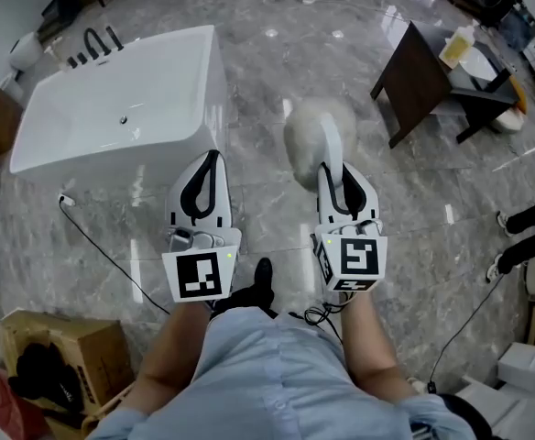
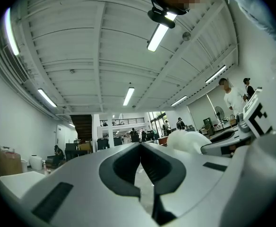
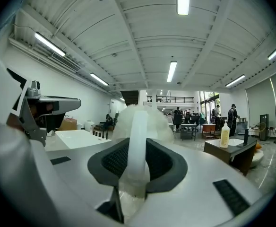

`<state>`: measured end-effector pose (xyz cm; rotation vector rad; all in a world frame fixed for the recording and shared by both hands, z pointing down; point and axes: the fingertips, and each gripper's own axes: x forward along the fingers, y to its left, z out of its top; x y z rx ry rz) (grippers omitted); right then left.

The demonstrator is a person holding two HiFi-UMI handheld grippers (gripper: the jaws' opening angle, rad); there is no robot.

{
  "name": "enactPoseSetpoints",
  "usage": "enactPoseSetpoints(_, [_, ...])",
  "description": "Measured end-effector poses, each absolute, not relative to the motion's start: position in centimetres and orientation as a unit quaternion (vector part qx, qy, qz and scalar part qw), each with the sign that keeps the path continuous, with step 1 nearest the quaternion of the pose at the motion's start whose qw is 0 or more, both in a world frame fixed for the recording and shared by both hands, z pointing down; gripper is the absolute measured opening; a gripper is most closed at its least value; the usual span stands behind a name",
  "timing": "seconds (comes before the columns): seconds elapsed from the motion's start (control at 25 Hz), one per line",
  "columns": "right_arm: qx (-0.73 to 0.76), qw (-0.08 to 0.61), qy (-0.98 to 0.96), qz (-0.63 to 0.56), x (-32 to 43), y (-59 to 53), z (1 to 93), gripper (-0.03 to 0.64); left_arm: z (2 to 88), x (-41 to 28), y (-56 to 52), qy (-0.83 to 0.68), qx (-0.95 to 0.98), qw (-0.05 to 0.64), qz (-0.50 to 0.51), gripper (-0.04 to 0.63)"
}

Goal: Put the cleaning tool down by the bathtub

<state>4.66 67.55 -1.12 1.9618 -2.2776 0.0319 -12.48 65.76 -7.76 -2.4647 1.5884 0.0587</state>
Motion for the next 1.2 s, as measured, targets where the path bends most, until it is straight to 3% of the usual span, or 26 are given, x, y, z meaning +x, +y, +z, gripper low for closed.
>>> enactPoseSetpoints(0.68, [0.667,0.063,-0.742,-0.014,4.3,56.4,-3.3,0.103,-8.7,-12.4,53.3,0.515,-0.849,0.111,0.039,0.015])
enactPoseSetpoints(1.2, [0.67,0.056,-0.74,0.028,13.0,44.3,1.3,0.103,-3.5,-2.7,41.3,0.495,-0.863,0.098,-0.022,0.016])
